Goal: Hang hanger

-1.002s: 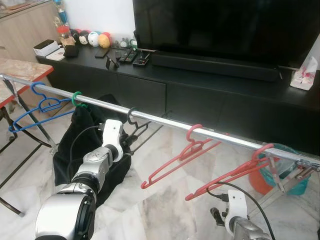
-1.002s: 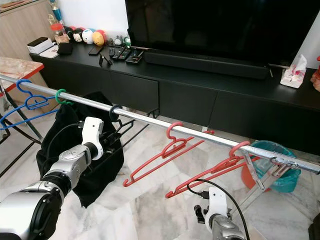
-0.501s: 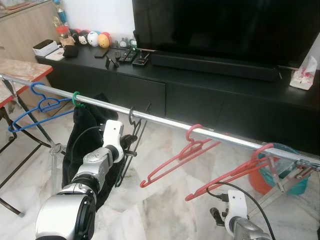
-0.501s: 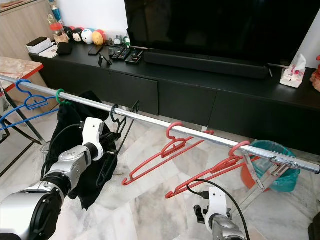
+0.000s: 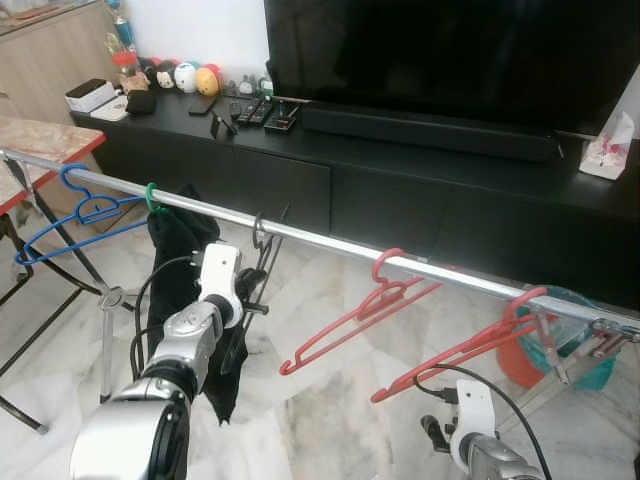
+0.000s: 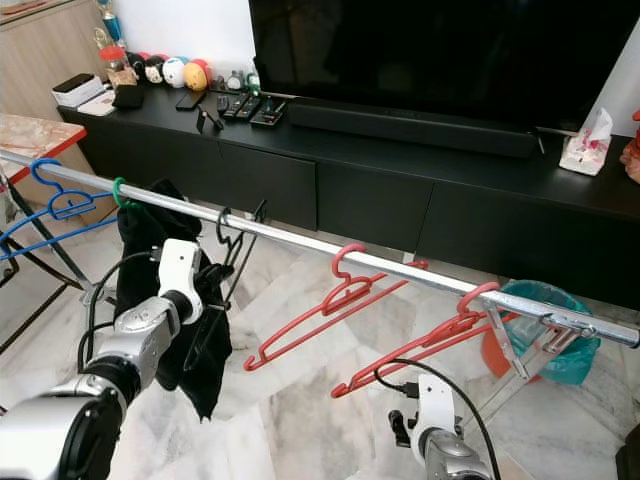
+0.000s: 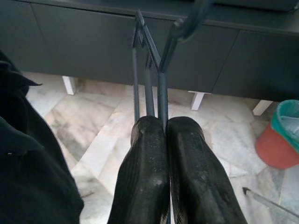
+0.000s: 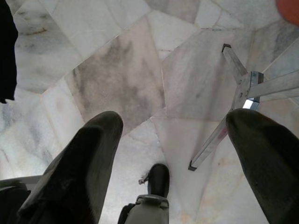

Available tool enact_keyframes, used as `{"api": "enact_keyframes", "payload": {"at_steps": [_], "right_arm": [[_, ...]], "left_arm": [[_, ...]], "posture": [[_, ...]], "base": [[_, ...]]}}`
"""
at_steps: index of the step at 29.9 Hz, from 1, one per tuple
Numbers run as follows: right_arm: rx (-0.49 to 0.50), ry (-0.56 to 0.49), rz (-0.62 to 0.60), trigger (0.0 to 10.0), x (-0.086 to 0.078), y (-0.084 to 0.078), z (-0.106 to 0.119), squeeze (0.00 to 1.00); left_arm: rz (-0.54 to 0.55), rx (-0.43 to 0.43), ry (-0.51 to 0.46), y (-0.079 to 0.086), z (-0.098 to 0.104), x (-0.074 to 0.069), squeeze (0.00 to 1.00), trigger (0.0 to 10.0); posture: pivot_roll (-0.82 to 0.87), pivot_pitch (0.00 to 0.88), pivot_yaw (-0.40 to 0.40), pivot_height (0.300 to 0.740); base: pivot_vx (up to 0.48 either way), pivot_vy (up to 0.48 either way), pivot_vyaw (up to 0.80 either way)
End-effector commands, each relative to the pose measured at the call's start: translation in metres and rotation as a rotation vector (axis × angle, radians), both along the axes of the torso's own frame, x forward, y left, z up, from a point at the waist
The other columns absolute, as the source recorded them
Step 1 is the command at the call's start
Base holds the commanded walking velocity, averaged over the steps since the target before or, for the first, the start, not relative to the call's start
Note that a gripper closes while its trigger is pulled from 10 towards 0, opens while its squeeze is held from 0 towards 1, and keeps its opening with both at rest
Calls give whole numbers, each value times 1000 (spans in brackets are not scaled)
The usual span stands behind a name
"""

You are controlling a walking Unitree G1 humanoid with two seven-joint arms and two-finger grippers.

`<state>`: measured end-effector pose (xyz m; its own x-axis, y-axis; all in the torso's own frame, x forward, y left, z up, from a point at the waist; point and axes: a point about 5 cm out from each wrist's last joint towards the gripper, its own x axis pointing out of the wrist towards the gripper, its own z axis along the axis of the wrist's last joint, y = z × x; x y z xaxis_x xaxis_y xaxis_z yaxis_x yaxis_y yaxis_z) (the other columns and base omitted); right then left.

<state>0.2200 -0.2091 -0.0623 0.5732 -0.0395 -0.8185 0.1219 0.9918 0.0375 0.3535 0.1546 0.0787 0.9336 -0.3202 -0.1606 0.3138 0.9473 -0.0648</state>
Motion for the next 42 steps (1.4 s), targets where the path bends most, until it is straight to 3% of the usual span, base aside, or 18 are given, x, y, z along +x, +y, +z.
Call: {"api": "enact_keyframes", "payload": {"at_steps": [1, 5, 10, 17, 21, 25, 28, 42], "right_arm": [[-3, -1, 0, 10000, 0, 0, 0, 0], [-4, -1, 1, 10000, -2, -1, -1, 0], [-2, -5, -3, 10000, -3, -1, -1, 0], [-1, -6, -3, 10000, -6, -3, -3, 0], [-4, -1, 0, 10000, -8, -4, -4, 0], [-9, 3, 6, 10000, -10, -5, -4, 0], [-11, 2, 6, 10000, -10, -5, -5, 0], [-13, -1, 4, 10000, -12, -4, -6, 0]], "left_arm": [[-3, 10, -44, 2, 4, 0, 0, 10000], [35, 5, -122, 8, 8, -4, 0, 10000], [41, 13, -152, 11, 8, -7, 0, 10000], [42, 60, -209, 20, 0, -26, 0, 10000], [26, 82, -194, 22, -11, -40, 0, 10000], [74, 94, -139, 34, -27, -56, 0, 10000], [85, 96, -120, 35, -32, -61, 0, 10000], [77, 96, -108, 27, -32, -60, 0, 10000]], "posture": [[-67, 0, 35, 740], [-65, 0, 32, 740], [-65, 0, 32, 740], [-61, 0, 27, 740], [-55, 0, 22, 740], [-60, 0, 22, 740], [-65, 0, 22, 740], [-64, 0, 26, 740]], "base": [[0, 0, 0], [0, 0, 0], [0, 0, 0], [0, 0, 0], [0, 0, 0], [0, 0, 0], [0, 0, 0], [0, 0, 0]]}}
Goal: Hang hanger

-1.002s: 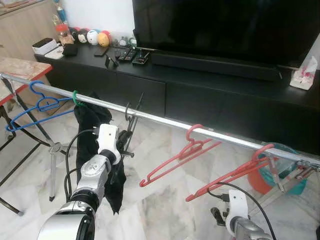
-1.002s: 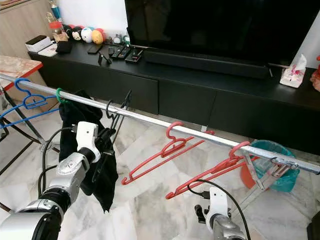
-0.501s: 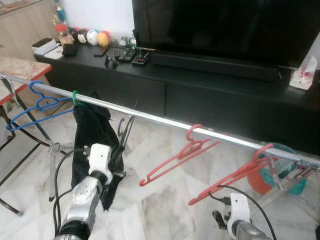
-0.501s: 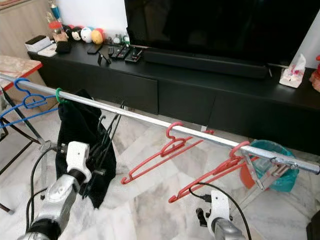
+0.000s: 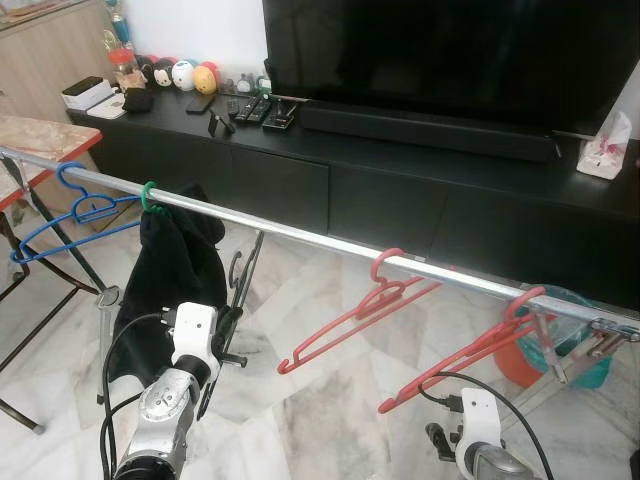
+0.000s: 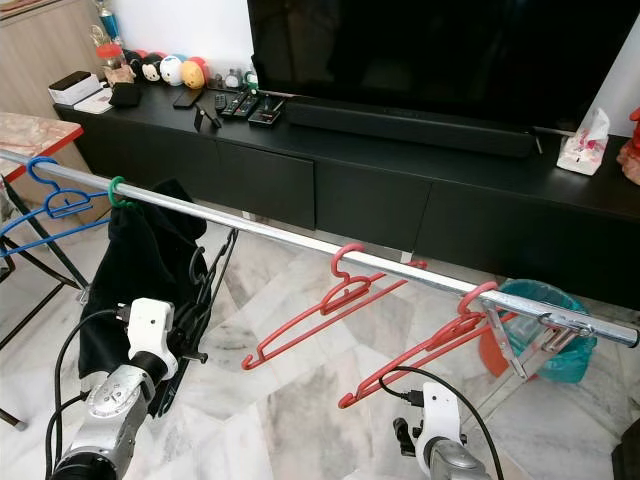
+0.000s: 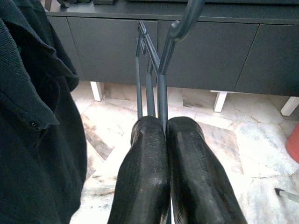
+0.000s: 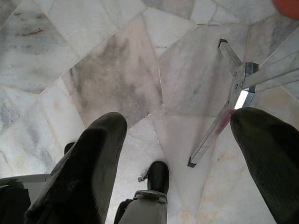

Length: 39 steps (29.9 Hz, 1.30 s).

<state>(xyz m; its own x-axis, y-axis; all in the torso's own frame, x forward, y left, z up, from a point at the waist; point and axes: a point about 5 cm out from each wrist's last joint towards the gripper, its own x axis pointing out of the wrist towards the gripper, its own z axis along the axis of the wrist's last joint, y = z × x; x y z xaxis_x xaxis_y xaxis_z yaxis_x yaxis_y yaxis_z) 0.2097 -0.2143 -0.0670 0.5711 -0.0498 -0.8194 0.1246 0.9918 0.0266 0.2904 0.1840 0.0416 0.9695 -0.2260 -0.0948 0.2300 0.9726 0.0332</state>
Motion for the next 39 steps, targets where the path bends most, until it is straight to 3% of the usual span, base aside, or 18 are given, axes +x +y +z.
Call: {"api": "enact_keyframes", "payload": {"at_steps": [1, 15, 26, 31, 39], "right_arm": [[-2, -4, 8, 10000, -1, 1, -1, 0], [0, -13, 4, 10000, 3, 2, 1, 0], [5, -14, 3, 10000, 5, 3, 3, 0], [6, -14, 2, 10000, 6, 3, 3, 0], [11, -10, 7, 10000, 6, 3, 3, 0]], "left_arm": [[-11, 23, -19, -2, 7, 5, 0, 10000], [-2, 15, -119, -5, 44, 34, 0, 10000], [-45, 50, -19, -22, 60, 67, 0, 10000], [-57, 52, 10, -26, 61, 71, 0, 10000], [-37, 60, 165, -24, 45, 71, 0, 10000]], "posture": [[-62, 0, 26, 740], [-54, 0, 22, 740], [-61, 0, 26, 740], [-60, 0, 25, 740], [-58, 0, 26, 740]], "base": [[0, 0, 0], [0, 0, 0], [0, 0, 0], [0, 0, 0], [0, 0, 0]]}}
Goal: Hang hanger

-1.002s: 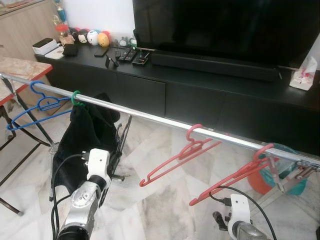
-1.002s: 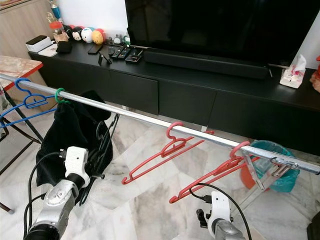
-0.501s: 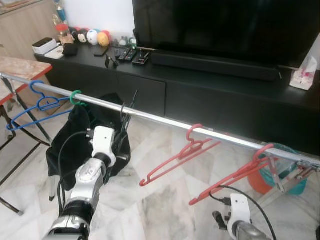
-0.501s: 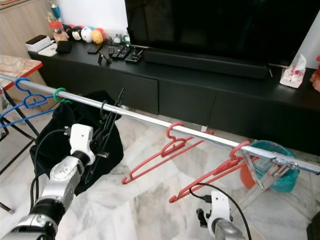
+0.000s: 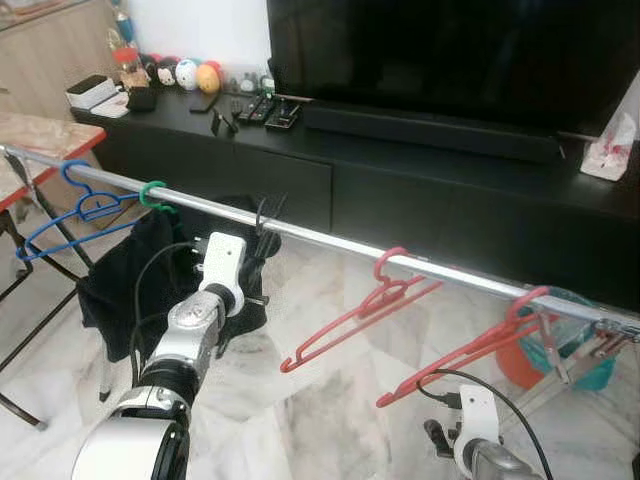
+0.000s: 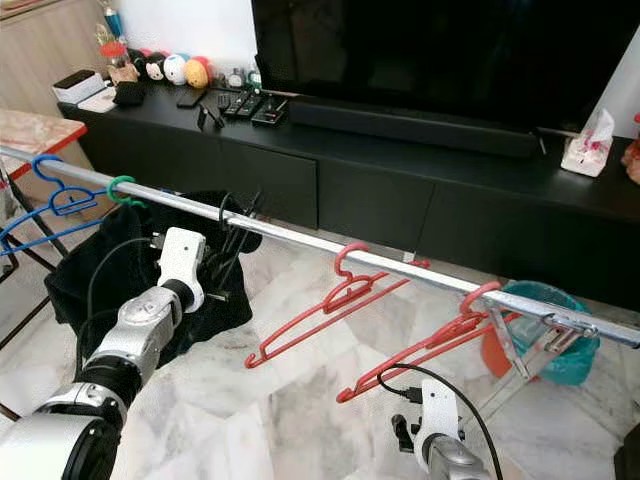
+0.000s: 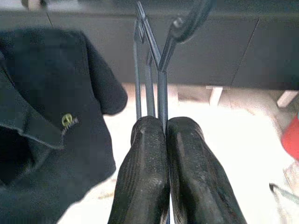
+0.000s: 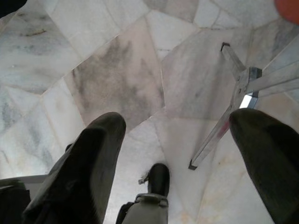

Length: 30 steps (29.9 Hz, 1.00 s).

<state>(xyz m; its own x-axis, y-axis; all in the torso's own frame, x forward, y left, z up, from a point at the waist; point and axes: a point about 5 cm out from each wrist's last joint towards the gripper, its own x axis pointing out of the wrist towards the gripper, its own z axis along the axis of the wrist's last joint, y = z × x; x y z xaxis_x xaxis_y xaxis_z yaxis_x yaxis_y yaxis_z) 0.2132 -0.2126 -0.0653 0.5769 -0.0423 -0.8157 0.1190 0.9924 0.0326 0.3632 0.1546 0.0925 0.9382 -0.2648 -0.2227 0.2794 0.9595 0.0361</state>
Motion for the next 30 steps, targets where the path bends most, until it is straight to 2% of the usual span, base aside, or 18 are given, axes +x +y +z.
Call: {"api": "enact_keyframes", "payload": {"at_steps": [1, 10, 11, 12, 13, 21, 30], "right_arm": [[6, -2, 2, 10000, 3, 1, 1, 0], [6, 5, 10, 10000, 2, 1, 1, 0], [5, 6, 12, 10000, 2, 0, 1, 0], [5, 6, 12, 10000, 2, 0, 1, 0], [5, 6, 13, 10000, 2, 0, 1, 0], [4, 5, 14, 10000, 2, 0, 1, 0], [6, 2, 14, 10000, 2, 0, 1, 0]], "left_arm": [[12, 25, 52, 6, -9, -4, 0, 10000], [28, 2, 84, 11, -19, -10, 0, 10000], [28, -1, 83, 12, -20, -11, 443, 10000], [28, -2, 83, 12, -20, -11, 443, 10000], [27, -3, 84, 12, -20, -11, 1000, 10000], [35, -26, 53, 13, -17, -11, 1000, 10000], [26, -61, -60, 19, -2, -13, 1000, 10000]], "posture": [[-59, 0, 24, 740], [-55, 0, 21, 740], [-54, 0, 20, 740], [-54, 0, 20, 740], [-54, 0, 20, 740], [-52, 0, 19, 740], [-46, 0, 22, 740]], "base": [[0, 0, 0], [0, 0, 0], [0, 0, 0], [0, 0, 0], [0, 0, 0], [0, 0, 0], [0, 0, 0]]}}
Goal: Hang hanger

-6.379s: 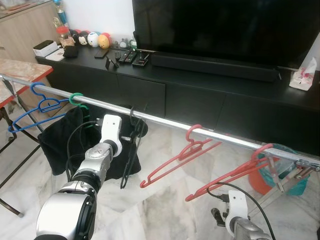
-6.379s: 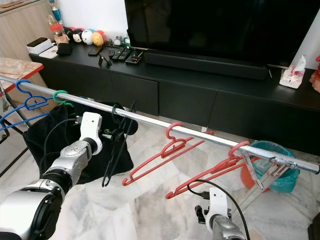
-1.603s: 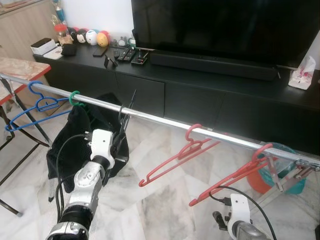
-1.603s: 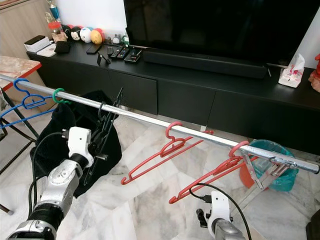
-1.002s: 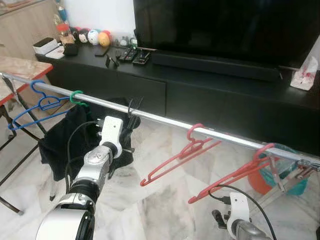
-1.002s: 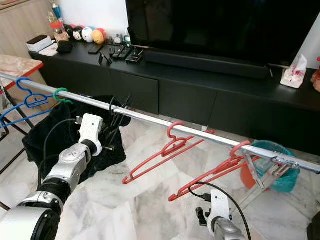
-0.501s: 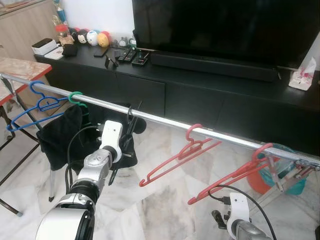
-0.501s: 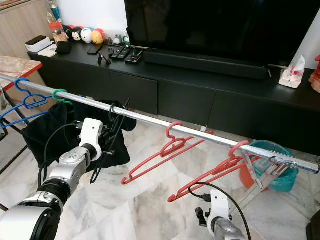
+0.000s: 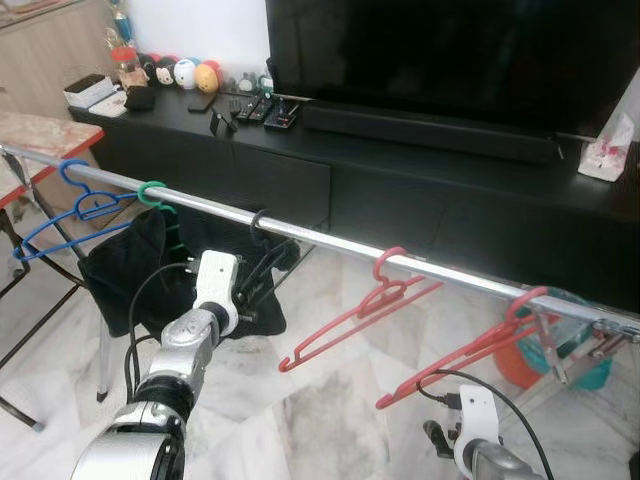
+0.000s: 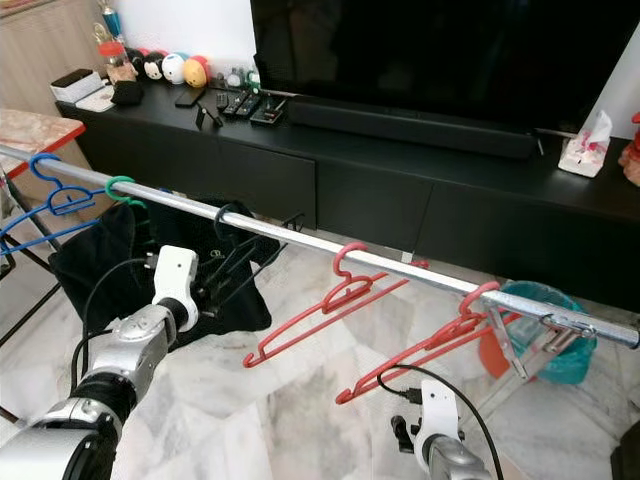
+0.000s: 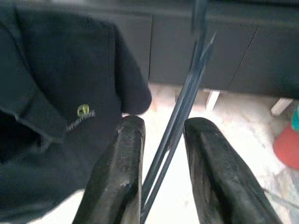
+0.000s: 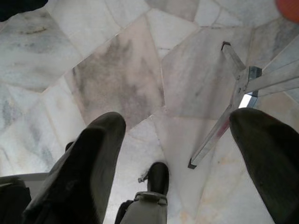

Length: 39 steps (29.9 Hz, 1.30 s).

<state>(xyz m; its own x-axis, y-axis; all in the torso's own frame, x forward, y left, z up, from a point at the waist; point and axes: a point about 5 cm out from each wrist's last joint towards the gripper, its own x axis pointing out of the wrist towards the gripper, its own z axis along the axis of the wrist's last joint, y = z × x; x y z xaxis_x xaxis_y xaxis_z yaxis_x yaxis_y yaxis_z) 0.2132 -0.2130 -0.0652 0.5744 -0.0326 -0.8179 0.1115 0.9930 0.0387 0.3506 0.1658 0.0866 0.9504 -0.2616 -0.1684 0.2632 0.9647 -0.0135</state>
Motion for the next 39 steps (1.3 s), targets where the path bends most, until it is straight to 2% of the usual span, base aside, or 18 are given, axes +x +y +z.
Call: {"api": "enact_keyframes", "payload": {"at_steps": [1, 8, 9, 12, 16, 18, 19, 20, 23, 24, 25, 28, 29, 30, 33, 35, 37, 39], "right_arm": [[0, -1, 7, 10000, 2, 1, 1, 0], [1, -1, 7, 10000, 2, 1, 1, 0], [1, -1, 6, 10000, 2, 2, 1, 0], [0, -1, 7, 10000, 1, 2, 0, 0], [-1, -2, 8, 10000, 1, 1, 0, 0], [-1, -2, 10, 10000, 1, 2, 0, 0], [-1, -3, 10, 10000, 1, 1, 0, 0], [-2, -3, 12, 10000, 1, 1, 0, 0], [-3, -3, 12, 10000, 0, 1, 0, 0], [-3, -3, 12, 10000, 0, 1, 0, 0], [-4, -3, 13, 10000, 0, 1, 0, 0], [-5, -1, 18, 10000, 1, 1, 0, 0], [-4, -2, 18, 10000, 1, 1, 0, 0], [-4, -2, 18, 10000, 1, 1, 0, 0], [-5, -2, 20, 10000, 1, 1, 0, 0], [-6, -4, 15, 10000, 1, 0, 1, 0], [-7, -5, 15, 10000, 2, 0, 1, 0], [-8, -4, 15, 10000, 2, 0, 1, 0]], "left_arm": [[5, 0, -39, 11, 6, -3, 1000, 10000], [4, 10, -77, 23, 10, -19, 1000, 10000], [6, 14, -112, 27, 15, -28, 1000, 10000], [11, 28, -169, 31, 20, -39, 1000, 10000], [114, 39, -201, 47, 16, -54, 1000, 10000], [165, 127, -206, 58, 7, -67, 973, 10000], [198, 141, -196, 62, 3, -73, 0, 10000], [263, 185, -171, 70, -5, -82, 0, 10000], [341, 232, -129, 81, -17, -98, 0, 10000], [341, 232, -129, 81, -17, -98, 0, 10000], [399, 260, -76, 90, -29, -111, 0, 10000], [484, 330, 36, 105, -51, -129, 0, 10000], [524, 359, 117, 112, -66, -138, 0, 10000], [524, 359, 117, 112, -66, -138, 0, 10000], [554, 368, 233, 117, -89, -152, 0, 10000], [539, 375, 320, 114, -103, -159, 0, 10000], [494, 323, 399, 107, -115, -162, 0, 10000], [443, 321, 428, 99, -121, -162, 0, 10000]], "posture": [[-45, 0, 22, 740], [-44, 0, 25, 740], [-42, 0, 28, 740], [-40, 0, 27, 740], [-33, 0, 30, 740], [-33, 0, 29, 740], [-31, 0, 30, 740], [-30, 0, 29, 740], [-28, 0, 29, 740], [-28, 0, 29, 740], [-23, 0, 25, 740], [-21, 0, 22, 740], [-18, 0, 23, 740], [-18, 0, 23, 740], [-27, 0, 24, 740], [-26, 0, 25, 740], [-27, 0, 20, 740], [-24, 0, 17, 740]], "base": [[0, 0, 0], [0, 0, 0], [0, 0, 0], [0, 0, 0], [0, 0, 0], [0, 0, 0], [0, 0, 0], [0, 0, 0], [0, 0, 0], [0, 0, 0], [0, 0, 0], [0, 0, 0], [0, 0, 0], [0, 0, 0], [0, 0, 0], [0, 0, 0], [0, 0, 0], [0, 0, 0]]}}
